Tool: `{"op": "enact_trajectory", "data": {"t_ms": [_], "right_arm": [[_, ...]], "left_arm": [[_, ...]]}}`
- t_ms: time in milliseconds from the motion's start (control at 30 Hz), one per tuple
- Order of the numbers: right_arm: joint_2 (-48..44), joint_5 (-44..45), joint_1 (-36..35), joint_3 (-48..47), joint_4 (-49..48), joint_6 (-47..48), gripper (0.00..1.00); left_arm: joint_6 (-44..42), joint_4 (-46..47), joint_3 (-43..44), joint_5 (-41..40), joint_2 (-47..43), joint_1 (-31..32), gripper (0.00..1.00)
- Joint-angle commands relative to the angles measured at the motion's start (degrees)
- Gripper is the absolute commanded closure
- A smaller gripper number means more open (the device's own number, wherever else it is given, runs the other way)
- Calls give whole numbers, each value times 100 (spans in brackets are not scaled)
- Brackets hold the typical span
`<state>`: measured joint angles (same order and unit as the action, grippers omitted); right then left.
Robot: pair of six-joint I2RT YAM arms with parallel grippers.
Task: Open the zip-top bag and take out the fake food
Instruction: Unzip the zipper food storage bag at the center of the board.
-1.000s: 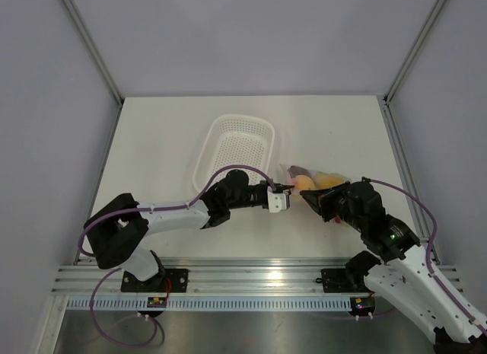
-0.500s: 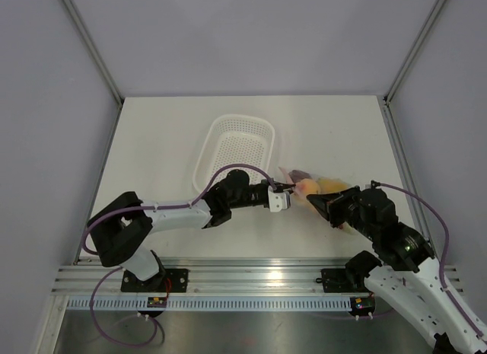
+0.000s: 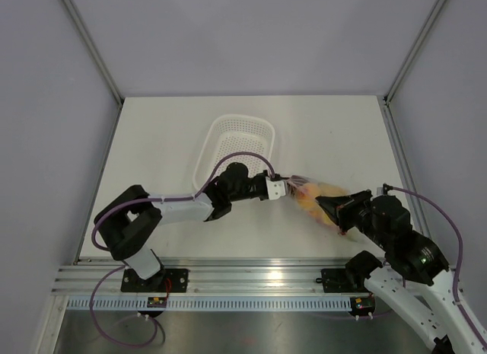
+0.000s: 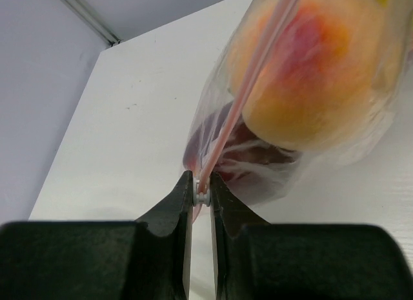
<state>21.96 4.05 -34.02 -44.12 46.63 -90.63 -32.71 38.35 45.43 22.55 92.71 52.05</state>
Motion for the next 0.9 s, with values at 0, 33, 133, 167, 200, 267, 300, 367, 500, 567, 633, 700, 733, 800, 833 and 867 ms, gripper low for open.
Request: {"op": "enact_trajectory", "data": {"t_ms": [0,33,133,167,200,267,300,367,500,567,633,700,733,800,833,867], "right_arm": [[-148,289,-43,-440,-128,72,100],[-139,306,-43,-466,-119,72,100],[-174,403,-43,-484,-58,81,100],[-191,421,-43,-484,-40,81,100],[-200,438,-52,-492,-31,72,100],[-235,473,-43,-484,-14,63,100],[-236,482,-52,-484,-14,80,100],[-253,543,-52,-492,39,80,100],[-297,605,-52,-475,65,72,100],[-306,605,-52,-466,57,81,100],[-306,640,-43,-466,57,81,100],[-288,649,-35,-449,57,89,100],[-288,667,-43,-431,65,98,100],[-288,693,-43,-422,57,98,100],[-288,728,-43,-405,74,107,100],[-297,763,-52,-396,83,107,100]], "left_arm": [[124,-222,229,-382,212,-230,98],[151,-249,247,-400,239,-239,98],[151,-556,457,-540,405,-274,99],[142,-652,502,-584,476,-283,99],[159,-688,572,-654,511,-301,100],[194,-758,625,-699,625,-345,100],[212,-793,660,-716,652,-362,100],[317,-924,756,-760,722,-415,100],[519,-1242,994,-743,845,-555,100],[608,-1164,959,-612,819,-582,99],[643,-1040,889,-436,723,-591,97],[669,-908,792,-426,618,-591,96],[687,-891,775,-444,582,-591,95],[696,-838,705,-462,521,-591,91],[774,-742,669,-435,433,-591,82],[844,-698,643,-392,380,-591,76]]}}
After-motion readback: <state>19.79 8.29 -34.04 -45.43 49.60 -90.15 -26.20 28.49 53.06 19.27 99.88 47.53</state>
